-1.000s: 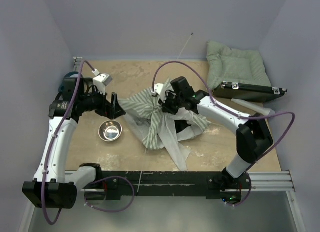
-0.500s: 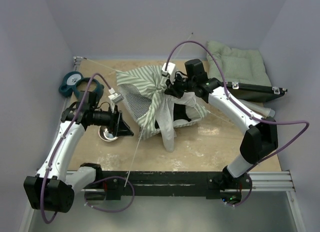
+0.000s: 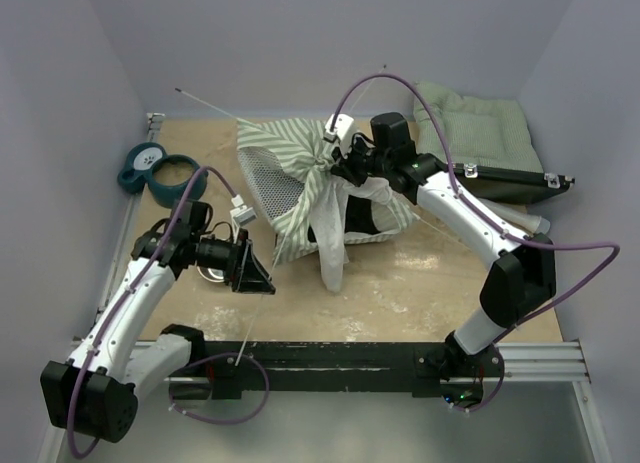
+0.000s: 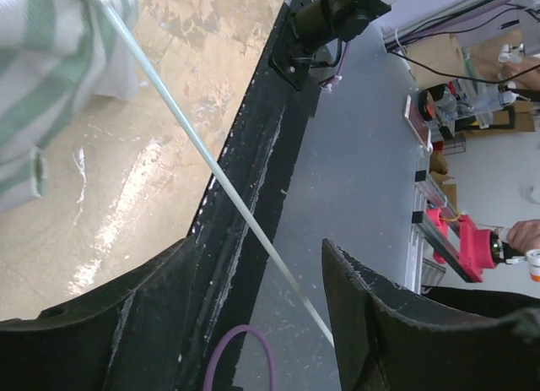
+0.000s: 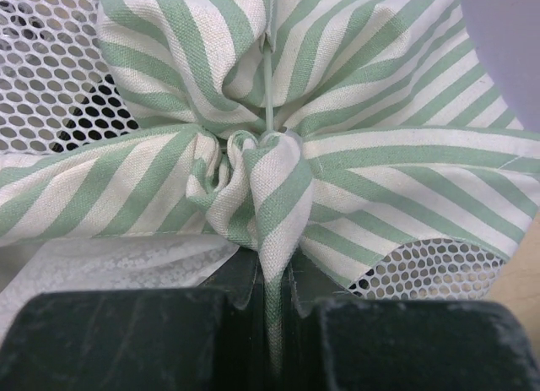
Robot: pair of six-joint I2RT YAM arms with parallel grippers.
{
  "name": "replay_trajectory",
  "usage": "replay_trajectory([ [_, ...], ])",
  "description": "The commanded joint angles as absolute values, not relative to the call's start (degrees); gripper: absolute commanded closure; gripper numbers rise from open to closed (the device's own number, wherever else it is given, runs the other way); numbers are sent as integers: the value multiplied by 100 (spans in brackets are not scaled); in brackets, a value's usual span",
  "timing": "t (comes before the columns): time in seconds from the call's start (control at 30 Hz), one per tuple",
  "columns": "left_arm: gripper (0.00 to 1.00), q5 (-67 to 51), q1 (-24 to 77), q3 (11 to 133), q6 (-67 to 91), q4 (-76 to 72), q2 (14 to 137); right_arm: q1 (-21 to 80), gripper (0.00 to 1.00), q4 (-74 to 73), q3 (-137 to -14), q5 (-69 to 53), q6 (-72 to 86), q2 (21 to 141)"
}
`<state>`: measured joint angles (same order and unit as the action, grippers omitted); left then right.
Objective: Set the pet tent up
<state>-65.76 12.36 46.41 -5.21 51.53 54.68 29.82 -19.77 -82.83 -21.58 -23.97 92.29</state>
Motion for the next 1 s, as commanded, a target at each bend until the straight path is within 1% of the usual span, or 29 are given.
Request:
replay_trajectory([
  [0.0, 36, -6688, 1336, 4631, -97, 5053, 5475, 2944, 100, -1231, -8631, -1679, -2189, 9036],
  [0.1, 40, -6890, 1345, 4851, -236, 5448, 5581, 2936, 100, -1125, -8613, -1530, -2057, 8930],
  [0.17, 48, -7039, 1345, 5096, -464, 5781, 5633, 2936, 100, -1046, -8561, -1390, -1996, 8842],
  [0.2, 56, -7118, 1345, 5280, -675, 6062, 5703, 2936, 100, -1029, -8552, -1319, -1952, 8807],
  [0.3, 90, -7216, 1345, 5957, -1072, 6538, 5879, 2927, 100, -1142, -8517, -1458, -1890, 8754],
  [0.33, 100, -7181, 1345, 6194, -1072, 6556, 5967, 2935, 100, -1195, -8473, -1624, -1872, 8754],
  [0.43, 100, -6866, 1345, 7002, -1020, 6530, 6230, 2936, 100, -1423, -8306, -2187, -1881, 8745],
  [0.47, 100, -6769, 1345, 7309, -993, 6565, 6336, 2944, 91, -1563, -8288, -2380, -1950, 8763],
  [0.5, 100, -6681, 1345, 7495, -1063, 6661, 6494, 2944, 78, -1738, -8305, -2669, -2038, 8780],
  [0.53, 100, -6636, 1345, 7680, -1220, 6827, 6634, 2944, 69, -1914, -8314, -2828, -2152, 8806],
  [0.63, 100, -6408, 1345, 7962, -1379, 7153, 6916, 2944, 28, -2389, -8463, -3041, -2451, 8754],
  [0.67, 100, -6364, 1345, 8041, -1519, 7302, 7021, 2944, 20, -2539, -8525, -3050, -2591, 8728],
  [0.73, 100, -6293, 1336, 8138, -1573, 7426, 7119, 2944, 17, -2872, -8726, -2989, -2925, 8657],
  [0.83, 100, -6249, 1336, 8104, -1486, 7339, 7084, 2944, 17, -3391, -8982, -2849, -3601, 8465],
  [0.97, 100, -6170, 1336, 8051, -1442, 7339, 7058, 2953, 14, -3796, -8772, -2602, -4638, 7973],
])
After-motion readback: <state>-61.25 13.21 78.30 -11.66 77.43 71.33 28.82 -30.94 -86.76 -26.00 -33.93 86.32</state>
